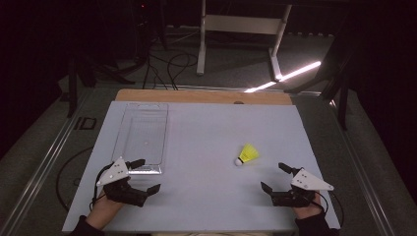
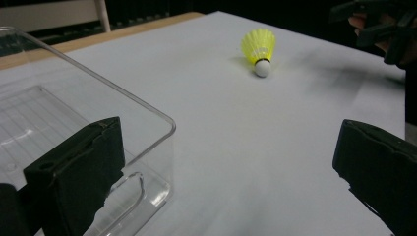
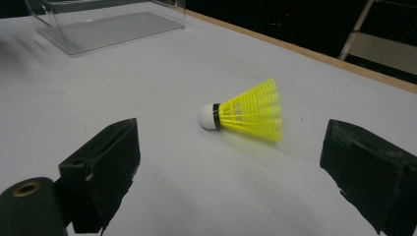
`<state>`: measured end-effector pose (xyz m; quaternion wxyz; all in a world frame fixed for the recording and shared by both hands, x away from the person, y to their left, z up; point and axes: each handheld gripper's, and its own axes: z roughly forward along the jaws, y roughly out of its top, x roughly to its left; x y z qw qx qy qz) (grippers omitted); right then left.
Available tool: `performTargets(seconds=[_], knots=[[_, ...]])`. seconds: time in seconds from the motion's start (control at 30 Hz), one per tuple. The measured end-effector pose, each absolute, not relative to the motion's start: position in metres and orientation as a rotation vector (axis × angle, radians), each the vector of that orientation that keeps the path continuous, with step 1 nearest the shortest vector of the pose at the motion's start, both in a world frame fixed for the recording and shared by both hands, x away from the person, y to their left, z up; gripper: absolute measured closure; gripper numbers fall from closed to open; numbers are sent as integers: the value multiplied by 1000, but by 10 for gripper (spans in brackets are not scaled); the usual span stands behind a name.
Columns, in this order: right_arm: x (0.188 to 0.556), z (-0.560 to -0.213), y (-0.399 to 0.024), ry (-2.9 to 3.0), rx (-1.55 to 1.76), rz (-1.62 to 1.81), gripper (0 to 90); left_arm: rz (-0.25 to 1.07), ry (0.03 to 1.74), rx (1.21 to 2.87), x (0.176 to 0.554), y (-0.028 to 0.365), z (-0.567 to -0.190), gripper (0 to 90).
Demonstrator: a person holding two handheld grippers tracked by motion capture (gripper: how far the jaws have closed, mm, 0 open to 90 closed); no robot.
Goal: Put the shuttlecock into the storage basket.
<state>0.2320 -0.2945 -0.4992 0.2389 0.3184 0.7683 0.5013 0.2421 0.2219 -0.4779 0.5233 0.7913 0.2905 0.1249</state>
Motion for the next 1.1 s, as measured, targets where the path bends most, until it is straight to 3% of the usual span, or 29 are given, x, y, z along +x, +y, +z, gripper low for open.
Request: performTargets(seconds=[0.57, 1.1], knots=[[231, -497, -294, 2091, 857, 1389, 82, 233, 641, 2047, 251, 214, -443, 0], [231, -497, -294, 2097, 863, 1391, 82, 186, 619, 2179, 257, 204, -433, 0]])
